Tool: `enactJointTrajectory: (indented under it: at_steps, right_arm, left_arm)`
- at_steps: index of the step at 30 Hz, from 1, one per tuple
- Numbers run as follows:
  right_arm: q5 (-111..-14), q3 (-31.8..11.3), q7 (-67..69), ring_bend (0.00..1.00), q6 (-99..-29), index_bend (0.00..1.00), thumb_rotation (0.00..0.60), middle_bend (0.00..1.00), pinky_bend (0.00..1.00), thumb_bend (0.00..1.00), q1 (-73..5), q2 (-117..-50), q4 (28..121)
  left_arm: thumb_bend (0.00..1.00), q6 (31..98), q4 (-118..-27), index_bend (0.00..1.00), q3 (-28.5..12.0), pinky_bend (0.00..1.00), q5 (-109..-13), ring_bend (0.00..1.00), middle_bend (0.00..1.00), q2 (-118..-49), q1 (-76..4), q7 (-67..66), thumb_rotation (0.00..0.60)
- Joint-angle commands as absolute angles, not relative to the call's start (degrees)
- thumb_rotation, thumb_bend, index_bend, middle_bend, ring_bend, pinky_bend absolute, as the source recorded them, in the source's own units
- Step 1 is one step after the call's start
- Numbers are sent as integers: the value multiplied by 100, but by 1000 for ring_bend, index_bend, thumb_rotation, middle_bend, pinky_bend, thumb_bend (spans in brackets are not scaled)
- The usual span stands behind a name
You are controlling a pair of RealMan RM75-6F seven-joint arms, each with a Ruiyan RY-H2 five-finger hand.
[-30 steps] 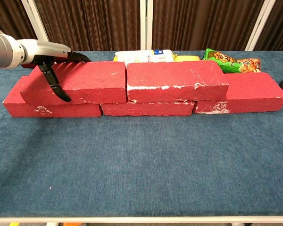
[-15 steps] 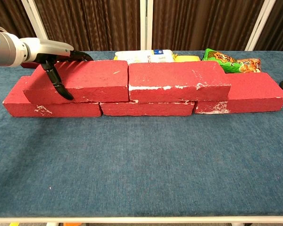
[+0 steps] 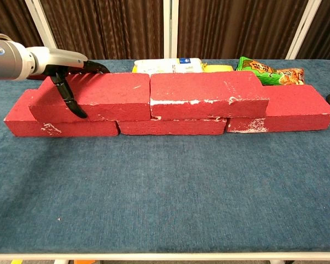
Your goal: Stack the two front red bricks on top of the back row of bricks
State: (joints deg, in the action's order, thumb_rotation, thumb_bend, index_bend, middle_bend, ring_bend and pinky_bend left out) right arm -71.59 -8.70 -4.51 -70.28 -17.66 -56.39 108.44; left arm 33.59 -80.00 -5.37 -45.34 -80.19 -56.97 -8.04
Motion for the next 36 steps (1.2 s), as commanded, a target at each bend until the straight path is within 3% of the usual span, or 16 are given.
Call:
enactJointTrajectory:
  at_steps: [1, 4, 8, 11, 17, 36]
  right_arm:
    - [-7158, -870, -449, 0, -7026, 0, 600, 0, 0, 0, -1768, -5643, 10842]
    - [-7152, -871, -455, 0, -7025, 0, 600, 0, 0, 0, -1769, -5644, 10841]
    - [-7155, -877, -438, 0, -7038, 0, 600, 0, 0, 0, -1763, -5638, 10836]
    - [-7153, -877, -427, 0, -7041, 0, 600, 0, 0, 0, -1758, -5637, 10824]
    - [-7168, -880, -406, 0, -7060, 0, 600, 0, 0, 0, -1748, -5637, 10820]
    - [-7208, -887, -361, 0, -7113, 0, 600, 0, 0, 0, -1719, -5635, 10811]
  left_arm:
    - [124, 3358, -8015, 85, -535, 211, -4534, 178, 170, -8018, -5701, -801, 600]
    - [117, 3356, -8000, 80, -487, 195, -4542, 132, 154, -8027, -5707, -845, 600]
    - [100, 3264, -8010, 35, -505, 105, -4518, 22, 64, -8011, -5684, -723, 600]
    - [79, 3250, -7996, 11, -544, 65, -4593, 1, 11, -8010, -5656, -623, 600]
    - [33, 3255, -7974, 0, -631, 27, -4765, 0, 0, -8000, -5598, -437, 600]
    - [22, 3249, -8056, 0, -668, 4, -5077, 0, 0, -7901, -5513, -235, 600]
